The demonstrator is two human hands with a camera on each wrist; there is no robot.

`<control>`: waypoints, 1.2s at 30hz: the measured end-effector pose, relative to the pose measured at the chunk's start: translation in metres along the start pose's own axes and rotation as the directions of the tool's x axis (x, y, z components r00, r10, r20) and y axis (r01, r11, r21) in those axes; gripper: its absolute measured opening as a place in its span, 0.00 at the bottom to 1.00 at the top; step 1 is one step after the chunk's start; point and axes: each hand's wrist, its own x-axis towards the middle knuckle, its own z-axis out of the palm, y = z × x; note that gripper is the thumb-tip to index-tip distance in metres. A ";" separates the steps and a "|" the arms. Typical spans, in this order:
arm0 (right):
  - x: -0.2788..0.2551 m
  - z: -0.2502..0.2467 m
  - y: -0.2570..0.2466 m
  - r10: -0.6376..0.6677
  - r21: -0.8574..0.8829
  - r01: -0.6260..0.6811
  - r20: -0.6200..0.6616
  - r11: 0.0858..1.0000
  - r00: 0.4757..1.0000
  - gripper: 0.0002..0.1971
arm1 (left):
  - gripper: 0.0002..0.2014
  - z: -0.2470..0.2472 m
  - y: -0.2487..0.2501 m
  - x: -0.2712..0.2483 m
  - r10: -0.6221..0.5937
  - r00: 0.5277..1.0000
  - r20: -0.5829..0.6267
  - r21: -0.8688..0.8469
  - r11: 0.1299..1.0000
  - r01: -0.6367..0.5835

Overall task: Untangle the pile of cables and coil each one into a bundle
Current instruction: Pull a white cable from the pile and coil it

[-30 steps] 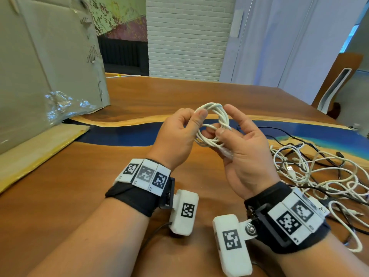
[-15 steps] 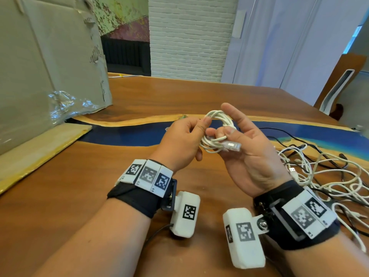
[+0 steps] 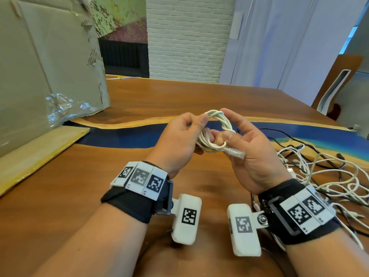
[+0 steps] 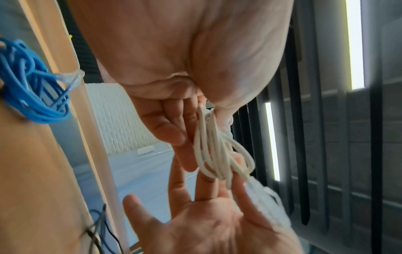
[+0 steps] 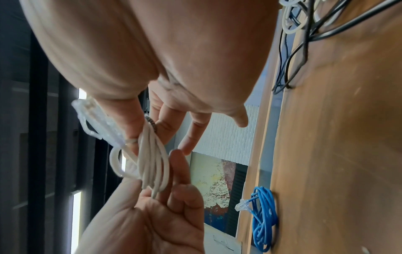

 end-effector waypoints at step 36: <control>-0.002 -0.007 -0.008 -0.012 -0.508 -0.040 -0.097 0.861 0.995 0.17 | 0.13 -0.004 0.008 -0.002 -0.073 0.997 0.016 -0.083 0.994 0.074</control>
